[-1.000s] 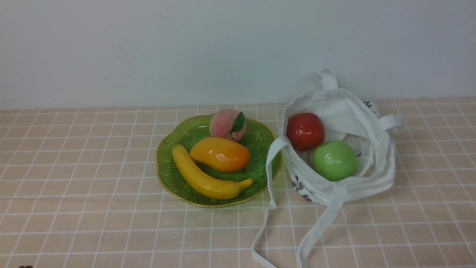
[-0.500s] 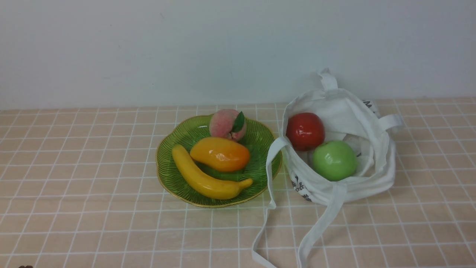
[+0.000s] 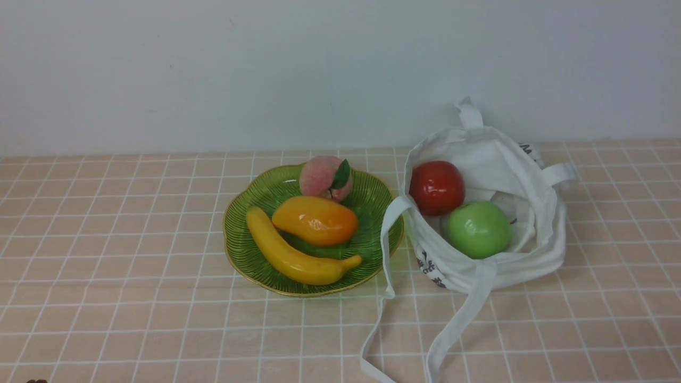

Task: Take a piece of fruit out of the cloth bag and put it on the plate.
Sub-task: Use the right arm to grab an apple from the bag

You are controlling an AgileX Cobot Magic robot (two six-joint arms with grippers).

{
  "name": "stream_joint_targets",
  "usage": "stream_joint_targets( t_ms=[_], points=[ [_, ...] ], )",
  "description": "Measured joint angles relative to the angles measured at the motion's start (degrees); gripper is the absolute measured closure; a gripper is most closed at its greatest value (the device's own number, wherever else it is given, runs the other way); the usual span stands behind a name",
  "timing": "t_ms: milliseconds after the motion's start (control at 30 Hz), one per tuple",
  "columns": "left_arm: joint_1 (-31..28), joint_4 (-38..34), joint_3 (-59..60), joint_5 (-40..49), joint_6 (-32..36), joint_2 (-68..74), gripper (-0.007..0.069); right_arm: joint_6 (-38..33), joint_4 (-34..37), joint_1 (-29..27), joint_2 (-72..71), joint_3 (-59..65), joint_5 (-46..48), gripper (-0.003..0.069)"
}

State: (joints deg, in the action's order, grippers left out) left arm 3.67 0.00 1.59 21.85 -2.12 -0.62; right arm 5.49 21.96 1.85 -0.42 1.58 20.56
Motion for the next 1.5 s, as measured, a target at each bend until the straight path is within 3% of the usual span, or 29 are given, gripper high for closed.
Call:
stream_joint_targets(
  t_ms=[67, 167, 333, 500, 633, 733, 933, 1100, 1200, 1333, 1400, 1500],
  points=[
    [0.0, 0.0, 0.0, 0.0, 0.0, 0.0, 0.0632, 3.6, 8.7, 0.0, 0.0, 0.1, -0.1, 0.0673],
    [0.0, 0.0, 0.0, 0.0, 0.0, 0.0, 0.0632, 5.3, 16.5, 0.0, 0.0, 0.1, -0.5, 0.0673],
    [0.0, 0.0, 0.0, 0.0, 0.0, 0.0, 0.0632, 5.4, 19.4, 0.0, 0.0, 0.1, -1.0, 0.0673],
    [0.0, 0.0, 0.0, 0.0, 0.0, 0.0, 0.0632, -0.3, 20.0, 0.1, 0.0, -1.7, 0.2, 0.0673],
    [0.0, 0.0, 0.0, 0.0, 0.0, 0.0, 0.0632, -7.2, 17.3, 0.1, 0.3, -9.9, 2.2, 0.0673],
    [0.0, 0.0, 0.0, 0.0, 0.0, 0.0, 0.0632, -9.6, 11.1, 0.1, 4.6, -17.3, 5.4, 0.0673],
    [0.0, 0.0, 0.0, 0.0, 0.0, 0.0, 0.0632, -6.4, -5.7, 0.1, 25.2, -28.8, 21.4, 0.0673],
    [0.0, 0.0, 0.0, 0.0, 0.0, 0.0, 0.0632, -4.7, -9.2, 0.1, 41.3, -31.5, 25.2, 0.0673],
    [0.0, 0.0, 0.0, 0.0, 0.0, 0.0, 0.0632, -8.1, -4.7, 0.2, 50.1, -33.2, 22.9, 0.067],
    [0.0, 0.0, 0.0, 0.0, 0.0, 0.0, 0.0632, -18.7, 5.7, 0.2, 58.9, -35.5, 19.9, 0.0645],
    [0.0, 0.0, 0.0, 0.0, 0.0, 0.0, 0.0632, -27.8, 12.8, 0.2, 65.6, -39.0, 18.7, 0.0592],
    [0.0, 0.0, 0.0, 0.0, 0.0, 0.0, 0.0632, -31.8, 16.2, 0.2, 69.9, -42.3, 18.7, 0.0536]
  ],
)
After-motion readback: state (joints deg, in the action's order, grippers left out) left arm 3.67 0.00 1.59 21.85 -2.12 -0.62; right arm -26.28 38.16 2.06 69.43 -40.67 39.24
